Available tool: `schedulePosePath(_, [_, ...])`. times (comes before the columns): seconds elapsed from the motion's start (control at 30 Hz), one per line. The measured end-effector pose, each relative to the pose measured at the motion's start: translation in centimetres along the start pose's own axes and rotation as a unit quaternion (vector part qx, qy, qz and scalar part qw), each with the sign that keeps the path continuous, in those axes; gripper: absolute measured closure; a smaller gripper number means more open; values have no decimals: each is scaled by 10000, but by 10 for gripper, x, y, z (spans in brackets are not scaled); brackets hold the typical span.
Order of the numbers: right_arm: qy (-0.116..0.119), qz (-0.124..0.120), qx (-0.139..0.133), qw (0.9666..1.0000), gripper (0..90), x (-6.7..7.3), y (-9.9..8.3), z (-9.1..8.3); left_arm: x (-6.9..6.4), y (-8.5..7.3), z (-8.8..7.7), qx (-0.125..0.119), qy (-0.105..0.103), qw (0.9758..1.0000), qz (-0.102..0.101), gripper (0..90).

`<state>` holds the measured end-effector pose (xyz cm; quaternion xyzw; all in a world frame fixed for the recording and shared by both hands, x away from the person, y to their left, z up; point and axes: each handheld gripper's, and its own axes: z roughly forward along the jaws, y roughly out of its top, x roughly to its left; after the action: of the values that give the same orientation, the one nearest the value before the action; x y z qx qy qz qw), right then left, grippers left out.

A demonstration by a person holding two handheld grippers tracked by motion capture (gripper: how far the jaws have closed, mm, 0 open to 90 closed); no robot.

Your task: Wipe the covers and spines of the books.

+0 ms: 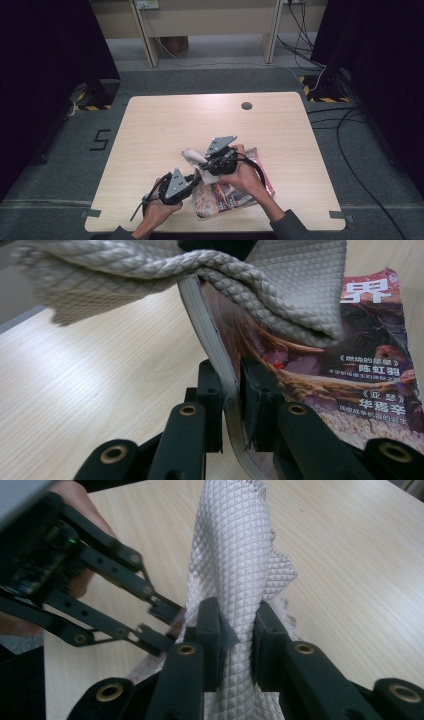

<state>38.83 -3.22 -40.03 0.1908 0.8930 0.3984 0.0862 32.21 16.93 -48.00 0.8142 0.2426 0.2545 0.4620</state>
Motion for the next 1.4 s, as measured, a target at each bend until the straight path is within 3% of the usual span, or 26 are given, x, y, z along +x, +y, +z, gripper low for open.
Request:
schedulePosePath(0.23, [-137,322,228,9991,777,-29,-17,-3,0,0,0,35,-2,10000,20,790])
schedulePosePath(0.57, [-392,600,435,9965,778,-53,-35,-6,0,0,-1,32,-4,10000,51,789])
schedulePosePath(0.9, [-708,1014,638,9903,779,-85,-60,-11,-2,1,-2,5,-9,9999,103,788])
schedulePosePath(1.3, [-988,1168,751,9854,779,-99,-73,-12,-3,2,-2,2,-8,9999,155,788])
schedulePosePath(1.4, [-970,1174,733,9856,781,-98,-74,-13,-3,3,-3,-27,1,9998,174,788])
